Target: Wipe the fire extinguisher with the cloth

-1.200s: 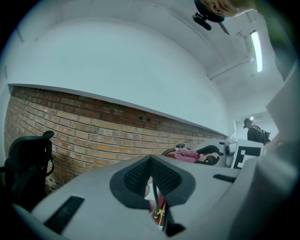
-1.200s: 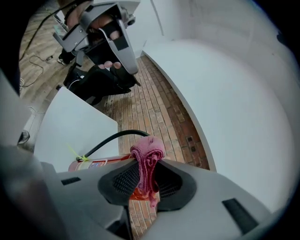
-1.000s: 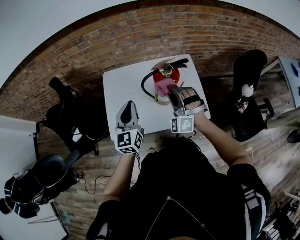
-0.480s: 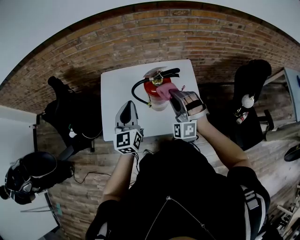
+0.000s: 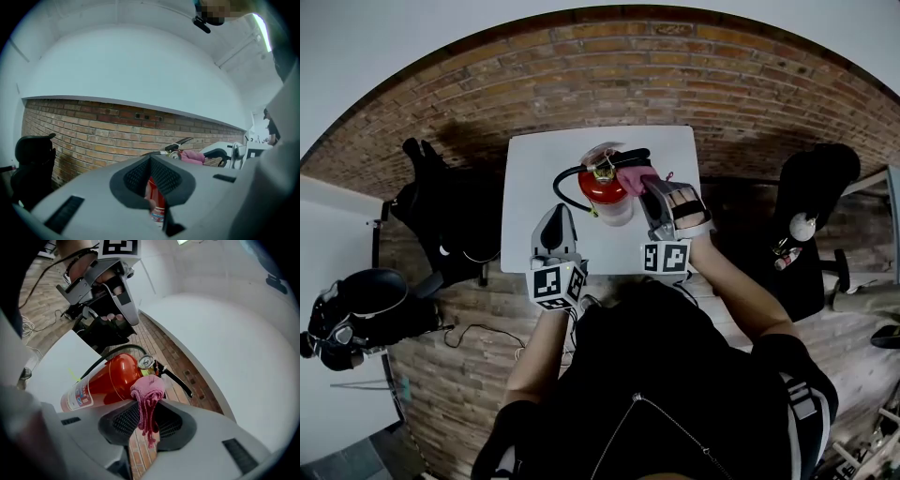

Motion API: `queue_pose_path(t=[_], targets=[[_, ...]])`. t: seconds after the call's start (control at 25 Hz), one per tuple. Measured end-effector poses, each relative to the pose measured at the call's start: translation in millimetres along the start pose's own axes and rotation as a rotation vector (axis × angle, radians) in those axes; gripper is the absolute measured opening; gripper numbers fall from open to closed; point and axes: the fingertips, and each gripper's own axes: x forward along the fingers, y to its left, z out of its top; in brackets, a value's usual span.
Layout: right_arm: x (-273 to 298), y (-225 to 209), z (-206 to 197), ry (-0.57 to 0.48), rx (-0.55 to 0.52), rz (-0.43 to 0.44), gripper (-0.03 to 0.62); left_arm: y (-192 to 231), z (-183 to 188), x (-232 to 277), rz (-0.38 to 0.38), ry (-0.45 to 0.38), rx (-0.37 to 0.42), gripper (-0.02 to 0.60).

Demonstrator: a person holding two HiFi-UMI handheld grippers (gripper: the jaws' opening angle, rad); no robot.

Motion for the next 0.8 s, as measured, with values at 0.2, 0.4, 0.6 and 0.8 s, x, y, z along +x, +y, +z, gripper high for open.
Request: queue_pose_path(t=[0.2, 0.4, 0.6, 0.8], targets=[[3.0, -0.4, -5.1, -0.047, 0.031, 0.005, 0.101, -10.3, -0.2, -2.3, 0.058, 0.014, 0.011, 0.009], [-0.7, 7.8, -20.6, -0.053, 0.119, 0.052, 0.102, -16.6, -4.3, -14.4, 0.100, 0.045, 0.010, 0.011], [-18.5, 21.4, -31.2, -0.065, 0.398, 0.187, 0.101, -24.9, -4.8, -14.1, 0.064, 0.071, 0.012, 0.009], [-38.1, 14.7, -26.6, -0.063, 0.829, 0.333, 0.101, -29.6, 5.5, -4.5, -0.016, 0.061, 0.021, 0.009]])
